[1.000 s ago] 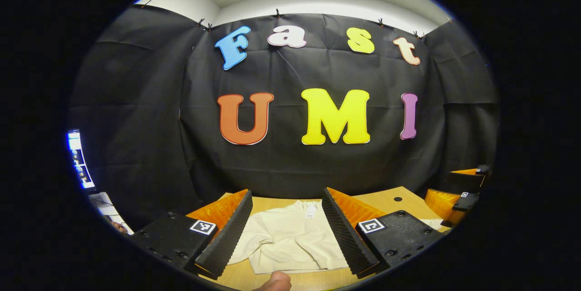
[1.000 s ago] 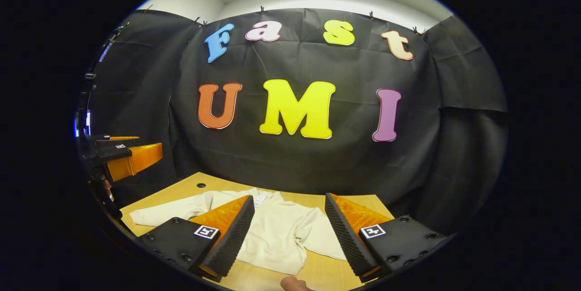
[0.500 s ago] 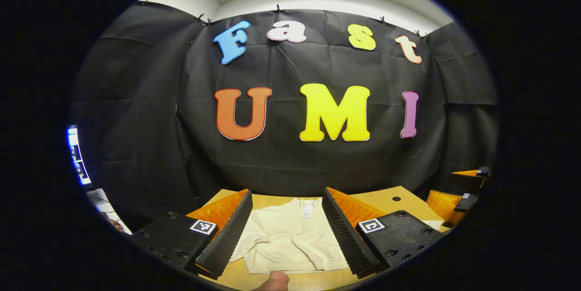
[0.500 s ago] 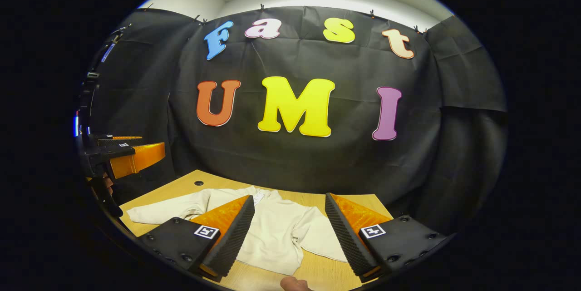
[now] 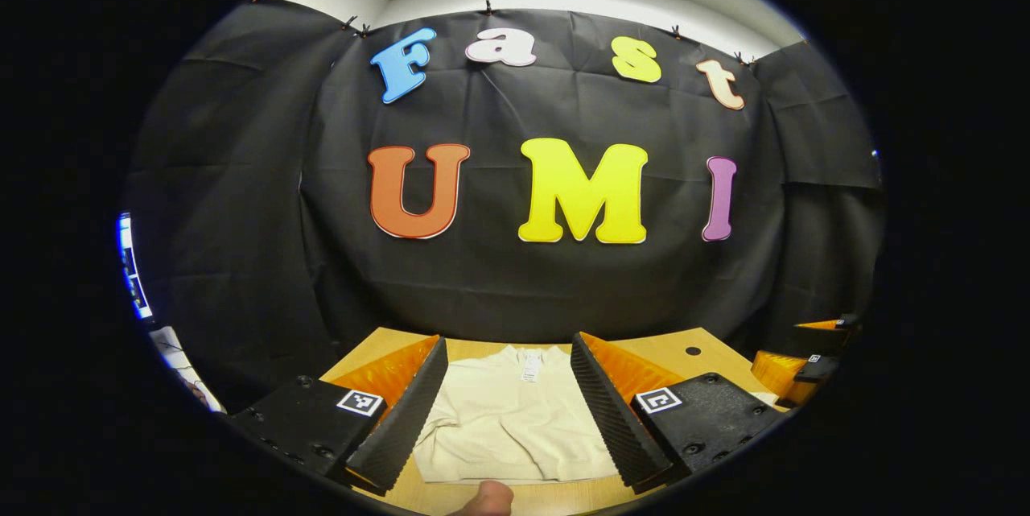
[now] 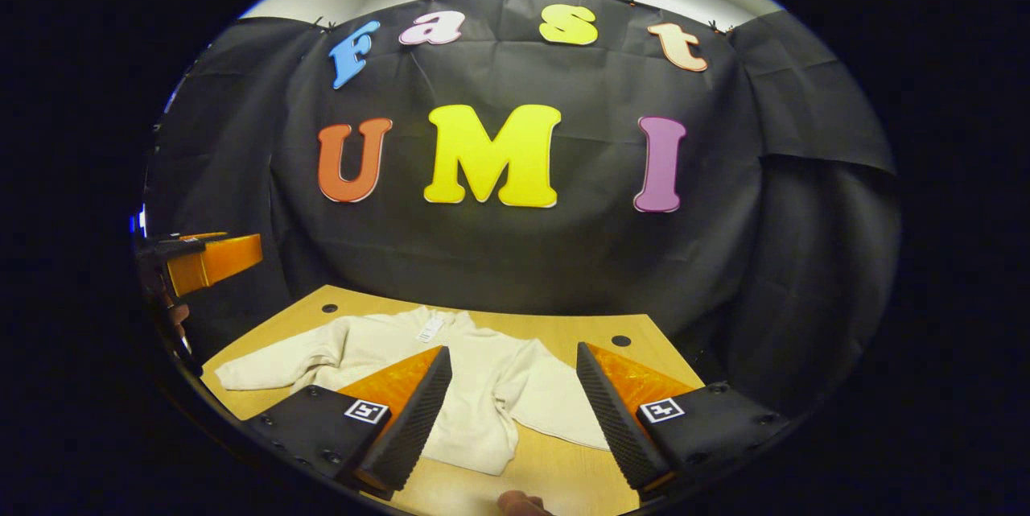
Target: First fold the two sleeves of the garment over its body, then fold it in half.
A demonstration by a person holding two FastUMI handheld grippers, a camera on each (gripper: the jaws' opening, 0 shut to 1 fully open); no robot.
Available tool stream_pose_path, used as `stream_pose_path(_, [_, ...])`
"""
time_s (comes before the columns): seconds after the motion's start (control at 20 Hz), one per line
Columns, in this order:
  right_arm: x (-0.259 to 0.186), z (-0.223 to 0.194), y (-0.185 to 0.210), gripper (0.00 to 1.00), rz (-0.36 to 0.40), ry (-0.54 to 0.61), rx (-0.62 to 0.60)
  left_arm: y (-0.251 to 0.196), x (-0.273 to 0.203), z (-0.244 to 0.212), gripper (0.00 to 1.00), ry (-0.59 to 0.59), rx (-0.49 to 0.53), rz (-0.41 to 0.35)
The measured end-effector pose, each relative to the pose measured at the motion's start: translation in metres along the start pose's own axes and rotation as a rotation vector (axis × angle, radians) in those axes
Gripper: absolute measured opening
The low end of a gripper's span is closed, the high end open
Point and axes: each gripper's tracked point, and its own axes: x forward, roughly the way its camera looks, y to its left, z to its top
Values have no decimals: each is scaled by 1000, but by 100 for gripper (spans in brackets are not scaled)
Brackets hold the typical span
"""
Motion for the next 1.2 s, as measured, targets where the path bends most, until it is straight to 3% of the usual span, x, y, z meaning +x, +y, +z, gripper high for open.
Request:
stream_pose_path(0.25, [29,-46,-64,97,-105,130,114,-18,5,-12,98,24,8,4])
stream_pose_path(0.55, [61,-128,-173,97,-297,321,238,-49,3,-43,98,107,-23,0])
stream_pose_path(0.85, [78,-215,-264,97,-437,494,266,-69,12,-54,98,145,-78,64])
stream_pose_path(0.95, [86,-251,-282,98,-478,600,361,-72,11,-56,98,149,-75,94])
stream_pose_path(1.2, [80,-296,-301,98,-546,727,496,-75,0,-43,98,109,-12,132])
